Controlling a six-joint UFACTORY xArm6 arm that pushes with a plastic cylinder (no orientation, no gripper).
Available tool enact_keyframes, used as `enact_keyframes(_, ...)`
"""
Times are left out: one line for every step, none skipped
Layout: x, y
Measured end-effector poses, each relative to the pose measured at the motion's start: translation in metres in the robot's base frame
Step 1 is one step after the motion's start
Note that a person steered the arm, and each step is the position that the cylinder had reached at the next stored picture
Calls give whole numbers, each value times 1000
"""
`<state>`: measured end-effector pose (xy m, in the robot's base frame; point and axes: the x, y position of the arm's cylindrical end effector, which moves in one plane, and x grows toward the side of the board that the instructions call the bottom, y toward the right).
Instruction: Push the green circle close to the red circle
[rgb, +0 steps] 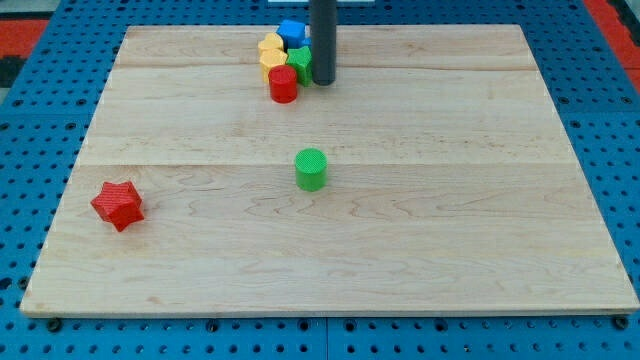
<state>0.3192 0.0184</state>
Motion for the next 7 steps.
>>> enact_keyframes(101,55)
enact_keyframes(175,20)
enact_keyframes(157,-39)
enact_keyframes(96,-54)
enact_keyframes(68,-54)
enact_keyframes(57,-67)
enact_keyframes(61,-70)
